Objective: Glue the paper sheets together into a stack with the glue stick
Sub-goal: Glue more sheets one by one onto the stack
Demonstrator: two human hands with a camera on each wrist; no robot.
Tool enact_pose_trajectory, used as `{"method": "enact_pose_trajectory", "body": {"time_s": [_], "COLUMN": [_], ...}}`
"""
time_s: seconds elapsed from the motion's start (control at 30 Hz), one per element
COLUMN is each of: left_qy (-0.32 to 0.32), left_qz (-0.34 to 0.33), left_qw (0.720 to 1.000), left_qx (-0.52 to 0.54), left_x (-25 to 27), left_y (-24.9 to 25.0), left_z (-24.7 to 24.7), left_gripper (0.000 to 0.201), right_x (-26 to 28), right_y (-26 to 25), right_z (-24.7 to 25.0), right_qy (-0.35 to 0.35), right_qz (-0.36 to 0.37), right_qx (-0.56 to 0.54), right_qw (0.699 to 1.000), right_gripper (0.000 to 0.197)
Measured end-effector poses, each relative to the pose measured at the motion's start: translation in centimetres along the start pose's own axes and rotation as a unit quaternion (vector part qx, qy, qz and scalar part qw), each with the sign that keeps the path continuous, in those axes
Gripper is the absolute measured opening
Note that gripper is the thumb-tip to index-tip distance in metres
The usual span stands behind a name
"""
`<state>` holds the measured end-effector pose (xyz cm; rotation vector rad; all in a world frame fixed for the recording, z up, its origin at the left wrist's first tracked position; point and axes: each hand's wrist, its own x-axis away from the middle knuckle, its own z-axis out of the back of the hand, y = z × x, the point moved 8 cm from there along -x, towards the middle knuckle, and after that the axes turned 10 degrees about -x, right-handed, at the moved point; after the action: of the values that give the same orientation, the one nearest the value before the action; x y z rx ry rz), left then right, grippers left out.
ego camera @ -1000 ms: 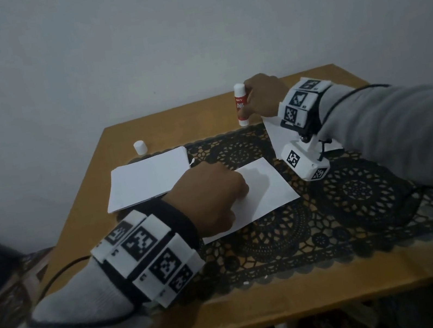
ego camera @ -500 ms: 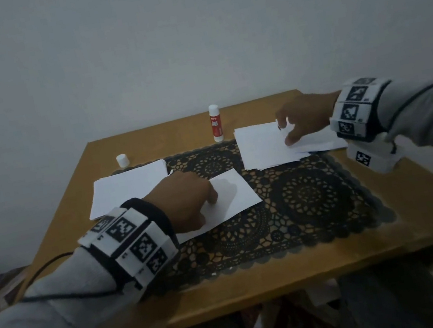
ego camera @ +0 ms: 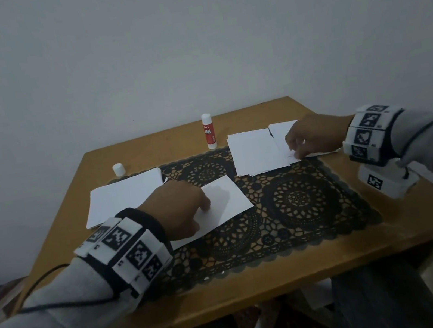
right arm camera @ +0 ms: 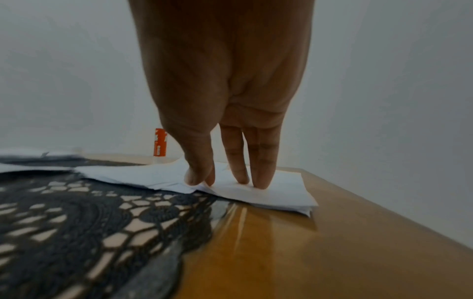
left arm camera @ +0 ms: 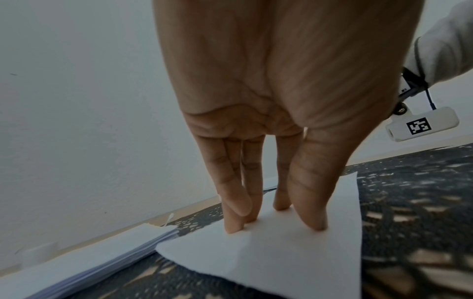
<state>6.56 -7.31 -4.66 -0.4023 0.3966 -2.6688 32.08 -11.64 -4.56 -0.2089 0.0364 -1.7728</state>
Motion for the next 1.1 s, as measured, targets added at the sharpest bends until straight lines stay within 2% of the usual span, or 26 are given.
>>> {"method": "enact_pose_trajectory", "body": {"time_s": [0.37,0.43,0.57,0.7,0.8,0.87,0.93,0.97,1.03,1.1], "left_qy": [0.004,0.0,-0.015,-0.026,-0.015,0.014,0.073,0.099,0.117,0.112], "left_qz": [0.004,0.003,0.004,0.007,0.024,0.056,0.103,0.128,0.153,0.157], "left_qw": [1.0,1.0,0.999,0.997,0.994,0.985,0.959,0.932,0.846,0.749], "left_qx": [0.01,0.008,0.03,0.067,0.106,0.166,0.255,0.324,0.497,0.634], "left_x": [0.2,0.3,0.3,0.3,0.5,0.9,1.4,1.7,2.2,2.7], "left_y": [0.0,0.1,-0.1,-0.3,-0.6,-1.3,-2.8,-3.7,-5.0,-5.4], "left_z": [0.0,-0.1,-0.4,-0.8,-0.6,-0.3,0.4,0.5,0.2,0.0], "left_gripper": [0.046,0.046,0.047,0.048,0.042,0.04,0.042,0.047,0.048,0.037], "right_x": [0.0,0.0,0.0,1.6,3.5,5.0,5.9,6.1,5.8,4.9], "right_y": [1.7,1.7,1.2,-2.1,-6.7,-9.9,-12.1,-12.8,-13.5,-13.1], "right_z": [0.4,1.2,4.3,7.6,9.4,9.9,10.0,9.9,9.4,8.5], "right_qy": [0.026,0.061,0.179,0.288,0.352,0.369,0.359,0.344,0.293,0.248], "right_qz": [-0.03,-0.043,-0.045,0.012,0.105,0.158,0.177,0.178,0.169,0.135], "right_qx": [-0.131,-0.142,-0.122,-0.115,-0.144,-0.195,-0.266,-0.316,-0.435,-0.535], "right_qw": [0.991,0.987,0.975,0.951,0.919,0.895,0.877,0.866,0.835,0.796], "right_gripper": [0.012,0.021,0.029,0.02,0.012,0.009,0.007,0.006,0.009,0.019]}}
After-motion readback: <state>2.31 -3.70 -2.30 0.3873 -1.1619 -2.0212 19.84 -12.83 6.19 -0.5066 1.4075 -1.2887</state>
